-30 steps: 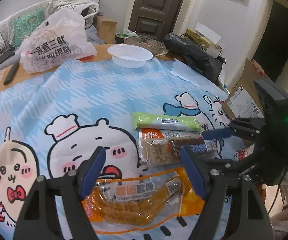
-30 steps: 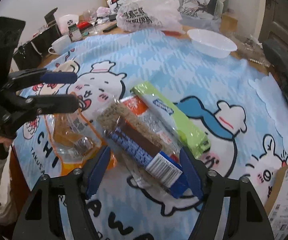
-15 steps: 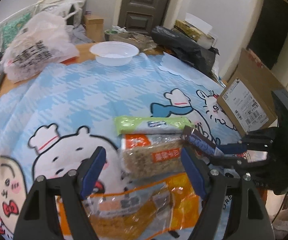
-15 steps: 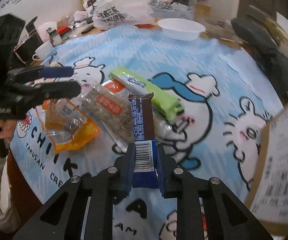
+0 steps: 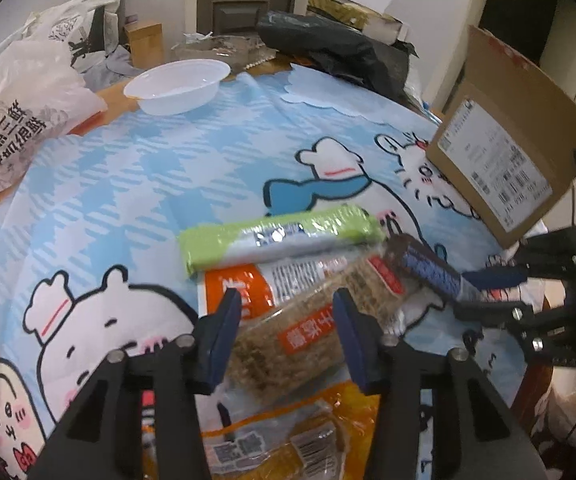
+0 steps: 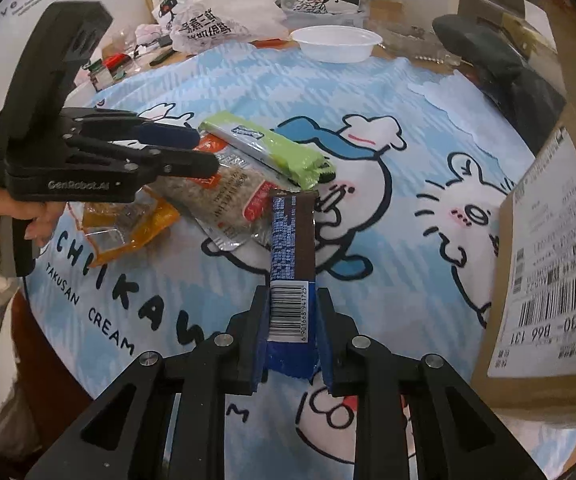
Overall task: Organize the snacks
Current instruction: 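Lift the chocolate bar with the right gripper while the left grasps the sesame-candy bar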
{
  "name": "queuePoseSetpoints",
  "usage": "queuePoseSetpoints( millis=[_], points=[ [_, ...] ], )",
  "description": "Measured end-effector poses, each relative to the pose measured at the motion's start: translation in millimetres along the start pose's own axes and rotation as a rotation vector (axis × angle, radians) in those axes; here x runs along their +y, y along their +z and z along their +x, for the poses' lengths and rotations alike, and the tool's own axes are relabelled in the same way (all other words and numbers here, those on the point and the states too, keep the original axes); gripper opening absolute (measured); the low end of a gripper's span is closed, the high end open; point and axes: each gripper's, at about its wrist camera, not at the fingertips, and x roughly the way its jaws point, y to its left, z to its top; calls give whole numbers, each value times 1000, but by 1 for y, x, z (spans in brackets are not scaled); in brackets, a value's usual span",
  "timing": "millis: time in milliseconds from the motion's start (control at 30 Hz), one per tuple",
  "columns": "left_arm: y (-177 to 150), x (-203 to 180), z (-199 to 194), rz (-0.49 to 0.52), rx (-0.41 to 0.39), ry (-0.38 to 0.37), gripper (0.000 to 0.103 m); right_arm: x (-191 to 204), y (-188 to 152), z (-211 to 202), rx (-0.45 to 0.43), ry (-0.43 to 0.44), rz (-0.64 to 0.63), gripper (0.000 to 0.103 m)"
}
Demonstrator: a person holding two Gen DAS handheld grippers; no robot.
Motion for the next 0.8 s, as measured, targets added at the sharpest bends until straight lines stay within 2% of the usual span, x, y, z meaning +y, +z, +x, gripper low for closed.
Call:
queuePoseSetpoints(
  millis=[233,333,500,533,567,700,800],
  points=[
    [-17,-22,-5,90,63,-31,44,-2,-6,-1,-23,-18,12,24],
    [-18,-31,-3,124,67,-18,45,-1,-5,0,-42,-26,15,24],
    [-14,-41,3,157,67,-43,48,-1,-1,3,-68,-43,35,24],
    [-14,-45,4,171,70,-43,49,0,0,4,-73,-54,30,23],
    [-14,-48,5,185,74,-42,49,1,1,5,-78,-77,22,17],
    [-16,-61,8,228,93,-49,49,-3,-2,3,-88,-111,51,15],
    [-19,-70,8,234,83,-11,47,-5,-9,-3,-88,-125,59,15]
  ],
)
